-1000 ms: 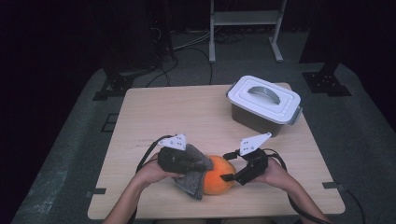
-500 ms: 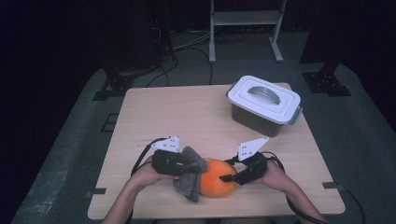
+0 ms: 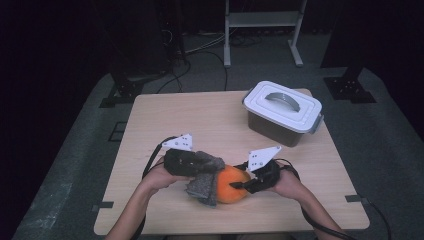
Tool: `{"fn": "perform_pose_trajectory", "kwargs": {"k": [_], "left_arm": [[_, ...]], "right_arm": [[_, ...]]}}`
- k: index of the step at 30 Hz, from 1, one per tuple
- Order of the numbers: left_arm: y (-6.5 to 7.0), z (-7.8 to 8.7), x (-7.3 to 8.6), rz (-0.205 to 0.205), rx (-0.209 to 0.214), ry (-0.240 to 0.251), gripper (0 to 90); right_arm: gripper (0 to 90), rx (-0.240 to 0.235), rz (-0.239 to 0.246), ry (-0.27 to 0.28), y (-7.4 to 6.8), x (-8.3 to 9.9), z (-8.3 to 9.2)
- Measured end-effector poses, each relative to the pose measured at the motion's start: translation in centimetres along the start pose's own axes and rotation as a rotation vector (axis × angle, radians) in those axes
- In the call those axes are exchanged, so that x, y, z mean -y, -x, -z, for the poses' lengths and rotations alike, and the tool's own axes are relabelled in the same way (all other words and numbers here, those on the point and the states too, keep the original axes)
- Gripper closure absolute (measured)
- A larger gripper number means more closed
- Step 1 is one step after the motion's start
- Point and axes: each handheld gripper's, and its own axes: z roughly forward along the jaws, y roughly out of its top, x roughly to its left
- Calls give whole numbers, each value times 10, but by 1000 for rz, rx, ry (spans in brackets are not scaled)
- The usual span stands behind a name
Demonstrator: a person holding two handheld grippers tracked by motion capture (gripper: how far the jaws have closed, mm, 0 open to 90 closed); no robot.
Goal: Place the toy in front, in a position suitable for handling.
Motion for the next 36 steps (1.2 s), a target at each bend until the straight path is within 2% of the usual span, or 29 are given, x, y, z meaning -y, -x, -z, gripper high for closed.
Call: {"fn": "perform_pose_trajectory", "kwargs": {"k": [3,8,12,14,18,23,26,28,30,33,36], "left_arm": [[-3,-1,6,13,-11,-17,760],[-7,4,23,60,-14,-15,759],[-9,9,31,71,-40,-32,759],[-10,11,32,73,-40,-32,759],[-7,10,26,68,-28,-13,760],[1,2,7,17,11,8,759],[7,-5,-4,-20,26,-11,759],[8,-9,-4,-23,27,-34,759],[9,-13,-1,-22,30,-67,760],[10,-13,5,-10,42,-68,760],[12,-10,11,2,55,-79,759]], "right_arm": [[471,-2,9,-4,-1,3,1],[468,-9,16,-9,-5,12,5],[463,-4,21,-10,-7,15,7],[461,-4,19,-9,-7,15,7],[455,-7,34,-14,-8,11,5],[447,-5,42,-18,-9,6,2],[425,-3,50,-14,-10,5,0],[378,-5,33,-18,-11,5,0],[325,-22,-3,-12,-9,7,1],[280,-54,-65,7,-5,9,4],[241,-58,-112,13,-1,10,6]]}}
